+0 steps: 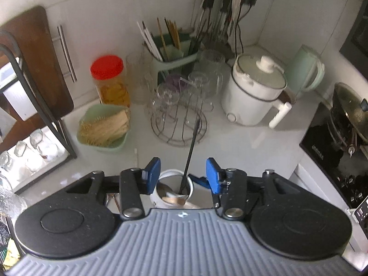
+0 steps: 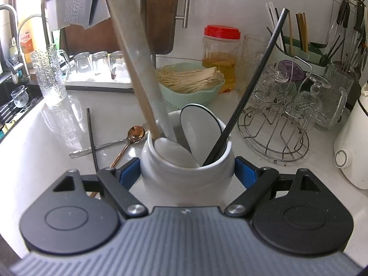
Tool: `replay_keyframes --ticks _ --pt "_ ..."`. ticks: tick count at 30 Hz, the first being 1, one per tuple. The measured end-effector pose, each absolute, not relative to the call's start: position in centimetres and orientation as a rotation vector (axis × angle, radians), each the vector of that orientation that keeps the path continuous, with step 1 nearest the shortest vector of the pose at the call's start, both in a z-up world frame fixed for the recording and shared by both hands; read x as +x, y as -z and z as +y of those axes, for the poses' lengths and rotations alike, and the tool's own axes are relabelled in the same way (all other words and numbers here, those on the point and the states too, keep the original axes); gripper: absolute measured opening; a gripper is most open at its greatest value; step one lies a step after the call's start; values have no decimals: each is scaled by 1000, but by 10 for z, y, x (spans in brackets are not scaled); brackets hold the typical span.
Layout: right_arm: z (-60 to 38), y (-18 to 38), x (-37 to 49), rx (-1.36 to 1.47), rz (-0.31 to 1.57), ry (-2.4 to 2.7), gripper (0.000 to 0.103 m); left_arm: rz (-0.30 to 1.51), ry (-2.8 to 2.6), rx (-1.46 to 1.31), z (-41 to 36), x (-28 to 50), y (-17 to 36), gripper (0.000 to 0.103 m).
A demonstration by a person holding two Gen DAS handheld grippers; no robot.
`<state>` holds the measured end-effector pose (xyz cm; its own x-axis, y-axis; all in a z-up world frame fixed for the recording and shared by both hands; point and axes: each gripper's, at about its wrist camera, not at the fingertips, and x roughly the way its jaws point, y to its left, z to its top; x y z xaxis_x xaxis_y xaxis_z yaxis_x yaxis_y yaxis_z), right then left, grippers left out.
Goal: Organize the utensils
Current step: 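Open the left tool to release the white chopstick and withdraw, then move the left tool down to the silver spoon on the counter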
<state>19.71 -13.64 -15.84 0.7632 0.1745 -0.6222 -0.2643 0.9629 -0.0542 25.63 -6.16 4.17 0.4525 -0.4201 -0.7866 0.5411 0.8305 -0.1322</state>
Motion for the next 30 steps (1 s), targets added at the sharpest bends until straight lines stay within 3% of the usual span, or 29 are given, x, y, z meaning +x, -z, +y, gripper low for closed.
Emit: replay_keyframes --ticks 5,9,20,30 --pt "-137 159 197 -140 661 -238 89 874 583 119 -54 245 -54 52" --pt "-137 159 197 -139 661 -235 89 852 565 97 -46 237 -55 61" --pt "-136 159 197 -136 660 -230 89 774 490 54 -17 217 -58 69" --pt "-136 160 196 -130 660 -216 89 764 384 13 20 208 -39 88"
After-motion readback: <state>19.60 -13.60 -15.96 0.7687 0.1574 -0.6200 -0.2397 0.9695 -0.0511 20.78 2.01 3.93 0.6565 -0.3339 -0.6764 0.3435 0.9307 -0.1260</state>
